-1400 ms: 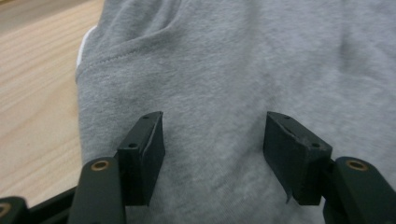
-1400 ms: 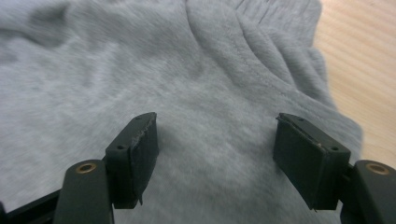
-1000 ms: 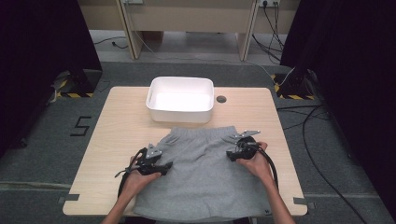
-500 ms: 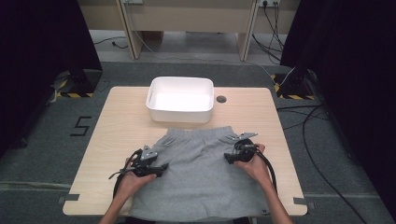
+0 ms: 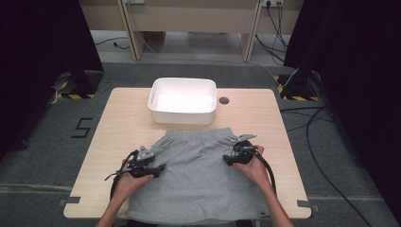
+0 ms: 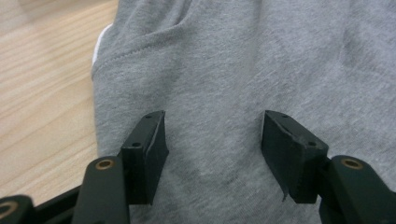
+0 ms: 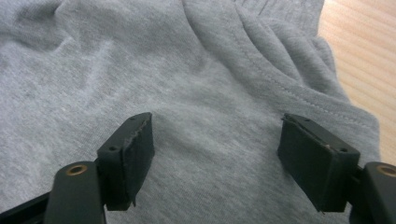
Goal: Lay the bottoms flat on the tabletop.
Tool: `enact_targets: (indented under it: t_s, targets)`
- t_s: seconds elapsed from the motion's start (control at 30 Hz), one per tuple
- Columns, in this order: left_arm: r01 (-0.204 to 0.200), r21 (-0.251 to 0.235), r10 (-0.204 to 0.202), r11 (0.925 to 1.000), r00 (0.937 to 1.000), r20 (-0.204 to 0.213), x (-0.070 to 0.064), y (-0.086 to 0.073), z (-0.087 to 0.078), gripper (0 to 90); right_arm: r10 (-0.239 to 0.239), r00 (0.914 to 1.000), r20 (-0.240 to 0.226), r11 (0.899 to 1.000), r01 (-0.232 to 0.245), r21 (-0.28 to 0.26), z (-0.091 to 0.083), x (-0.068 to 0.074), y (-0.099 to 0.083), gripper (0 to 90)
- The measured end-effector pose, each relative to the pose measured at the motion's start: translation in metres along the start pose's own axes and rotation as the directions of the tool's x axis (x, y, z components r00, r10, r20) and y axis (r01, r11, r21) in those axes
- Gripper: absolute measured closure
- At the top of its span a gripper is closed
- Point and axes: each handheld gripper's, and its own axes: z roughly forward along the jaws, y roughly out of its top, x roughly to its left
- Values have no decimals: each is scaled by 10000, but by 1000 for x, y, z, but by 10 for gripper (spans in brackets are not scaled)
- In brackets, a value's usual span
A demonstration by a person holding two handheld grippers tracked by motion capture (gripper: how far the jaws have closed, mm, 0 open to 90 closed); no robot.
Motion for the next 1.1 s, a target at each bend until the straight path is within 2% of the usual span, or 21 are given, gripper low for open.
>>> enact_targets:
  t_s: [0.1, 0.23, 0.37, 0.6, 0.73, 0.97, 1.07, 1.1]
  targets:
    - [162, 48, -163, 9999, 9998, 62, -1, 1, -1, 377, 12, 10000, 60, 9998, -10, -214, -5, 2, 1, 287]
    - [8, 40, -8, 10000, 10000, 4, -1, 2, -4, 356, 15, 10000, 64, 9972, -10, -753, -18, 6, 4, 293]
    - [67, -128, -65, 9999, 9999, 95, 1, 5, -10, 349, -116, 9998, -165, 9941, 97, -1081, -25, 16, 3, 301]
    - [406, -481, -410, 9980, 9991, -73, 12, 8, -23, 344, -354, 9976, -600, 9891, 264, -1449, -39, 35, 3, 301]
    - [496, -526, -507, 9974, 9985, -189, 18, 10, -26, 343, -481, 9960, -758, 9855, 349, -1662, -45, 47, 3, 301]
    - [726, -487, -743, 9962, 9967, -337, 29, 13, -25, 299, -840, 9880, -1299, 9777, 565, -2021, -52, 73, 6, 301]
    - [960, -478, -972, 9942, 9949, -251, 35, 15, -24, 278, -1112, 9824, -1500, 9741, 778, -2124, -52, 85, 7, 300]
    - [1161, -573, -1172, 9916, 9930, -166, 37, 15, -23, 277, -1128, 9810, -1578, 9737, 776, -2141, -53, 89, 8, 300]
